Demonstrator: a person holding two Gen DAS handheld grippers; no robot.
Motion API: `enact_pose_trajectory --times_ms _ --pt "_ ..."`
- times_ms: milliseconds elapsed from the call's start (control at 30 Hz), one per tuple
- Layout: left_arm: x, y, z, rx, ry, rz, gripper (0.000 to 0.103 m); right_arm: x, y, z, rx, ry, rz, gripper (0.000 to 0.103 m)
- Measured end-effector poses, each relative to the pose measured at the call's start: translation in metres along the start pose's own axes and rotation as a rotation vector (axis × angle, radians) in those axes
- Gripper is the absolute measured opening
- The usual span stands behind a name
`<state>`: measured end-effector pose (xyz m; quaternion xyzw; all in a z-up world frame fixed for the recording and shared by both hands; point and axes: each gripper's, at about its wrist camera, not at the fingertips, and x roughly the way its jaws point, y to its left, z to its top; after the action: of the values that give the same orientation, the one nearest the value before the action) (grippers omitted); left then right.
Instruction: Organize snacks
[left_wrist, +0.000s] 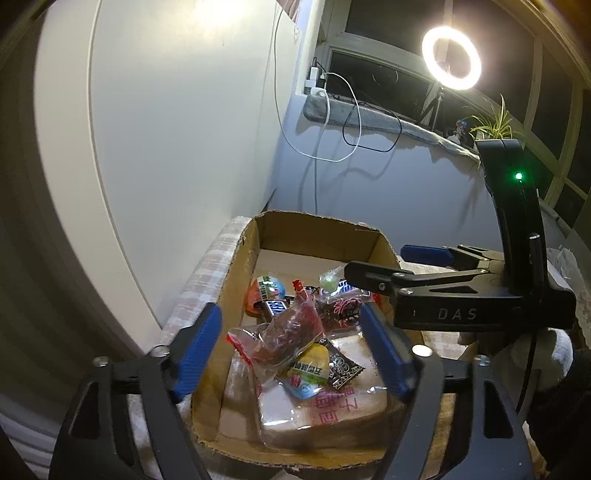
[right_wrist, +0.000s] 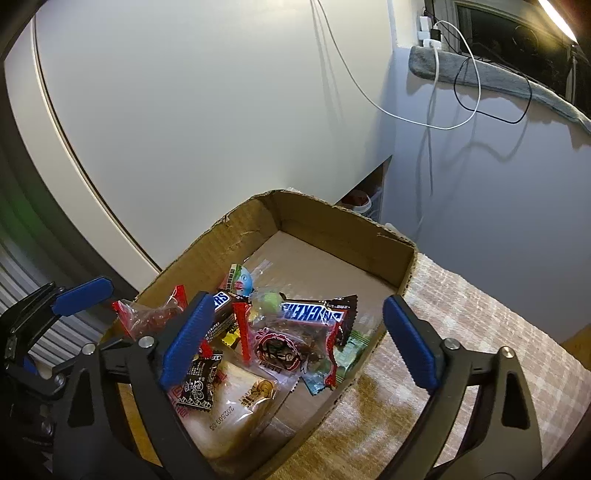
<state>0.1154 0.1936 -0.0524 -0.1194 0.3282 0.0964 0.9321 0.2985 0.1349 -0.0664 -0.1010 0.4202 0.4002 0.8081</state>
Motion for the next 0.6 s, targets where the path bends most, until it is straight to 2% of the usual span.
enact_pose_trajectory --times_ms 367,600 --pt "-0.017 -0.003 -0.004 0.004 -0.018 0.023 0.081 -0.024 0.002 -0.008 0.015 -0.033 -0.006 0.099" --pt "-0.033 -0.008 -0.007 0.009 -0.037 0.041 0.081 -0.054 0.006 -0.017 0.02 -0.081 -0.017 0.099"
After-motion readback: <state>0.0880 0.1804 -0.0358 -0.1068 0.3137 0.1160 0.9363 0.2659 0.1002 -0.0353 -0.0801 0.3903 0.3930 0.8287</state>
